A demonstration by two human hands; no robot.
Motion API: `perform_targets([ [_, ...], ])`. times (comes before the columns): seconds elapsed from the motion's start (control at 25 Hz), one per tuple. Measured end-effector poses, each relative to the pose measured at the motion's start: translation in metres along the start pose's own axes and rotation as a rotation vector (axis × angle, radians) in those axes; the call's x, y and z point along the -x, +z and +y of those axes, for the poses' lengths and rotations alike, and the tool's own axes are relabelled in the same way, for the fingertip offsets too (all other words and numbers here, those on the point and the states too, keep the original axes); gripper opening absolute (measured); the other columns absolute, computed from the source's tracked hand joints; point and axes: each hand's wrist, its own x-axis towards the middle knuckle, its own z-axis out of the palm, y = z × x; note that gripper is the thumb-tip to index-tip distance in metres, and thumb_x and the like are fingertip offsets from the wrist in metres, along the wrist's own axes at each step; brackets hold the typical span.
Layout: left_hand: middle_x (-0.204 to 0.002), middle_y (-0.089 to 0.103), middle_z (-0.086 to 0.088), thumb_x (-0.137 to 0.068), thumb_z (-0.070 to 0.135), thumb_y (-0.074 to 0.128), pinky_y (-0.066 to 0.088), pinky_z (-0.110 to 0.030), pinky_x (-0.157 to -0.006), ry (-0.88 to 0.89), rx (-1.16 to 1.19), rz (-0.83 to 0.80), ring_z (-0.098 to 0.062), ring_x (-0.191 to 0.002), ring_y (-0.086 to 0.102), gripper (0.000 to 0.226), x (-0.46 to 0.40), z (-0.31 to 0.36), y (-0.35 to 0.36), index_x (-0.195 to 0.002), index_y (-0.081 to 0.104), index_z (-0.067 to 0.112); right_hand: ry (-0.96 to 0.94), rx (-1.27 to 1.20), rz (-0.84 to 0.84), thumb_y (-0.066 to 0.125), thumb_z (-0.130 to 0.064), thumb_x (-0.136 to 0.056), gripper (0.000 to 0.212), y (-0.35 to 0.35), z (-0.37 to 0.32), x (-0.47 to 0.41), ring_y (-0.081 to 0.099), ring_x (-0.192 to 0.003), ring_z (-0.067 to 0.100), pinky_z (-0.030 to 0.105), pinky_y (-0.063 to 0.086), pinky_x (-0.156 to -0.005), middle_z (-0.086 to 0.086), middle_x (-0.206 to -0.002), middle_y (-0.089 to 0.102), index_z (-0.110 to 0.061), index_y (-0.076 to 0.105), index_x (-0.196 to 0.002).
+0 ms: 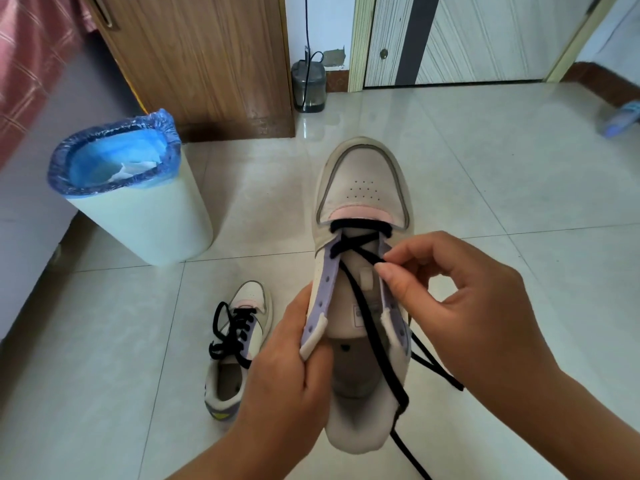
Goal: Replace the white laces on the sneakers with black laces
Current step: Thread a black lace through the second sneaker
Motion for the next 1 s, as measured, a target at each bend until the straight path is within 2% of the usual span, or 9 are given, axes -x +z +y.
perform_targets([
  [0.12,-0.112,0.054,0.036,-0.075,0.043,0.029,0.037,0.000,-0.073,-0.008,-0.011,0.005,0.013,-0.094,0.054,0.056,0.001,-0.001,-0.003,-0.130,0.045,0.043,0.079,-0.082,-0.025,0.064,-0.026,-0.080,0.003,0.000,-0.001,-0.002,0.058,-0.072,0.008,0.011,0.043,-0.059,-0.009,-0.076,0.061,-0.027,0.062,-0.078],
  [0.2,-0.108,0.054,0.038,-0.075,0.044,0.028,0.037,0.000,-0.070,-0.012,-0.024,0.006,0.013,-0.091,0.054,0.056,0.001,-0.001,-0.004,-0.128,0.045,0.044,0.022,-0.048,-0.002,0.064,-0.021,-0.082,0.004,0.000,-0.001,-0.006,0.057,-0.071,0.009,0.015,0.042,-0.058,-0.007,-0.074,0.060,-0.024,0.064,-0.079],
  [0.32,-0.107,0.055,0.035,-0.075,0.045,0.028,0.037,-0.002,-0.071,-0.012,-0.041,-0.004,0.011,-0.092,0.054,0.058,0.001,-0.002,-0.005,-0.130,0.046,0.041,-0.137,0.073,0.031,0.065,-0.016,-0.084,0.006,0.000,0.004,-0.011,0.053,-0.067,0.007,0.011,0.041,-0.062,-0.008,-0.072,0.059,-0.017,0.070,-0.087],
  [0.44,-0.112,0.055,0.031,-0.075,0.046,0.027,0.040,-0.007,-0.074,0.013,-0.105,-0.022,0.005,-0.096,0.055,0.064,0.002,-0.004,-0.004,-0.136,0.043,0.038,-0.323,0.285,0.041,0.063,-0.017,-0.088,0.013,0.004,0.010,-0.014,0.055,-0.068,0.016,0.025,0.046,-0.064,0.001,-0.078,0.061,-0.012,0.074,-0.093],
  [0.52,-0.117,0.059,0.024,-0.075,0.046,0.026,0.041,-0.012,-0.078,0.051,-0.165,-0.039,-0.001,-0.100,0.054,0.068,0.002,-0.004,-0.004,-0.139,0.042,0.032,-0.424,0.491,0.068,0.061,-0.016,-0.089,0.014,0.005,0.012,-0.016,0.054,-0.066,0.026,0.034,0.044,-0.061,0.006,-0.078,0.061,-0.009,0.073,-0.087],
  [0.68,-0.112,0.065,0.007,-0.079,0.043,0.026,0.035,0.001,-0.074,0.076,-0.323,-0.071,-0.007,-0.102,0.047,0.066,-0.002,-0.007,-0.001,-0.138,0.046,0.021,-0.435,0.855,0.002,0.075,-0.008,-0.073,0.009,0.012,0.020,-0.025,0.051,-0.065,0.029,0.033,0.026,-0.063,0.009,-0.073,0.058,-0.010,0.067,-0.070],
  [0.76,-0.101,0.067,0.006,-0.081,0.039,0.028,0.037,0.003,-0.069,0.081,-0.403,-0.075,-0.009,-0.096,0.048,0.062,-0.001,-0.011,0.000,-0.135,0.051,0.019,-0.440,0.835,-0.088,0.082,-0.007,-0.063,0.018,0.016,0.030,-0.029,0.053,-0.064,0.029,0.032,0.029,-0.060,0.008,-0.069,0.057,-0.010,0.065,-0.067],
  [0.88,-0.095,0.062,0.014,-0.081,0.045,0.024,0.041,-0.007,-0.068,0.027,-0.368,-0.090,-0.008,-0.091,0.050,0.061,0.000,-0.011,-0.002,-0.135,0.046,0.029,-0.559,0.733,-0.174,0.073,-0.010,-0.072,0.012,0.020,0.045,-0.033,0.054,-0.061,0.029,0.031,0.038,-0.054,0.007,-0.068,0.057,-0.010,0.062,-0.071],
  [1.0,-0.082,0.049,0.017,-0.083,0.038,0.020,0.036,-0.020,-0.061,-0.036,-0.358,-0.150,-0.009,-0.075,0.050,0.050,-0.003,-0.004,-0.002,-0.128,0.042,0.037,-0.611,0.749,-0.050,0.061,-0.005,-0.078,0.010,0.025,0.051,-0.030,0.048,-0.056,0.024,0.027,0.031,-0.050,0.006,-0.063,0.052,-0.010,0.056,-0.071],
])
